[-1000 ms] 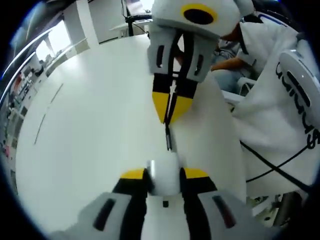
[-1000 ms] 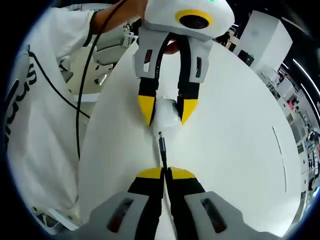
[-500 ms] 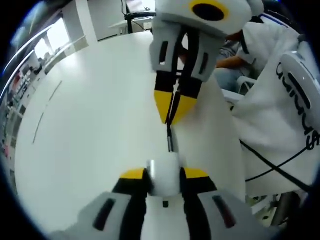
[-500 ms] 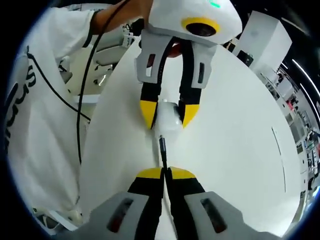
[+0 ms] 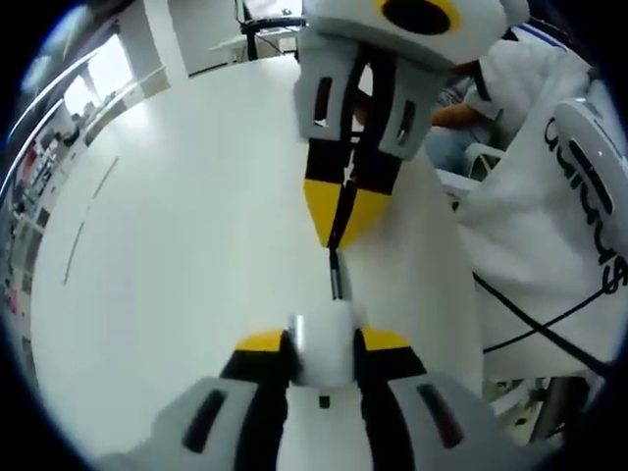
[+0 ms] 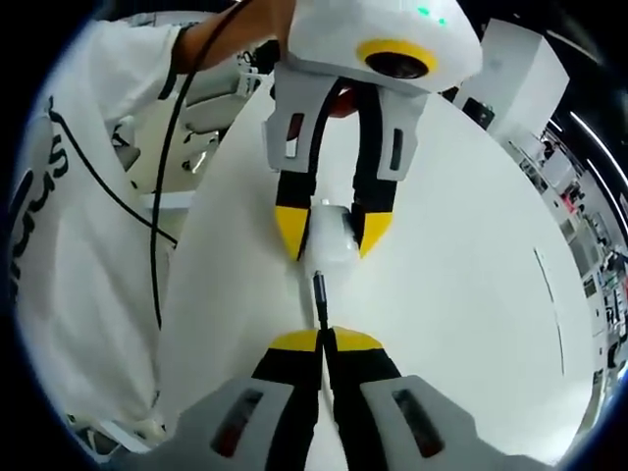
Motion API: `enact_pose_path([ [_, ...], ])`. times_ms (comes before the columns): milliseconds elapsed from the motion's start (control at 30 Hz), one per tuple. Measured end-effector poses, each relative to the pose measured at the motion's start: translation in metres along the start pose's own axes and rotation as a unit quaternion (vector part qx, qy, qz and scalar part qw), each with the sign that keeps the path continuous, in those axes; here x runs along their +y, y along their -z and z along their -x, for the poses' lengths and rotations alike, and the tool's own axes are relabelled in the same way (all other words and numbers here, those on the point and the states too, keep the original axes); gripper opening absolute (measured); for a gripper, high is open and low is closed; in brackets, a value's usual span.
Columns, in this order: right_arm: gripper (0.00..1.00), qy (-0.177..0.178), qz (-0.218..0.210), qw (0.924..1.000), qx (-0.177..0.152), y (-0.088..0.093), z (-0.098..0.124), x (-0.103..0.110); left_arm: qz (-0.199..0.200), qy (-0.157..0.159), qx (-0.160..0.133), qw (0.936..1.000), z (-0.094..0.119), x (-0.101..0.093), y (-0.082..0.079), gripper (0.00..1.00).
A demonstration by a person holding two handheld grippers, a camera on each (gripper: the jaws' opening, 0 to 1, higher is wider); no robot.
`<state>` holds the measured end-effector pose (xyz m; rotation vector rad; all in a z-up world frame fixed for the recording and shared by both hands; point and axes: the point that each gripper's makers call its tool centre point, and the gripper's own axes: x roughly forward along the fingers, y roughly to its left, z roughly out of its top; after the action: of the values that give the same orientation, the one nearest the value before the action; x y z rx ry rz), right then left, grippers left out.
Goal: Plug the desk Type‑C cable into the charger adapter.
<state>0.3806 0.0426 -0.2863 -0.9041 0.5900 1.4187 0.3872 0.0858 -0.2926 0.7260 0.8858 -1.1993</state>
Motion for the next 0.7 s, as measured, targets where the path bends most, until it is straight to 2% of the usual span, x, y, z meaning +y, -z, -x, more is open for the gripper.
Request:
enact_pose_path([
  [233,0.02,-0.011,0.0,0.9997,-0.021,0.001,0.0,-0.001,0.008,0.006,-0.013,0.9999,0.0,0.0,0.0,0.25],
  [367,0.02,-0.02,0.011,0.9981,-0.057,0.0,-0.001,0.001,0.006,0.008,-0.017,0.9998,0.0,-0.001,0.0,0.25],
  [533,0.03,-0.036,-0.008,0.9934,-0.109,-0.004,-0.006,0.002,-0.002,0.01,-0.016,0.9998,0.0,-0.001,0.001,0.26],
  [567,0.04,-0.038,-0.01,0.9933,-0.108,-0.002,-0.006,0.002,-0.002,0.01,-0.016,0.9998,0.0,-0.001,0.001,0.26],
  [600,0.04,-0.041,-0.012,0.9923,-0.116,-0.003,-0.007,0.002,-0.003,0.01,-0.015,0.9998,0.0,-0.001,0.001,0.26],
  [633,0.04,-0.048,-0.016,0.989,-0.139,-0.007,-0.008,0.003,-0.005,0.01,-0.015,0.9998,0.0,-0.002,0.001,0.26],
  [700,0.04,-0.057,-0.023,0.986,-0.155,-0.01,-0.008,0.003,-0.006,0.009,-0.015,0.9998,0.0,-0.002,0.001,0.25],
])
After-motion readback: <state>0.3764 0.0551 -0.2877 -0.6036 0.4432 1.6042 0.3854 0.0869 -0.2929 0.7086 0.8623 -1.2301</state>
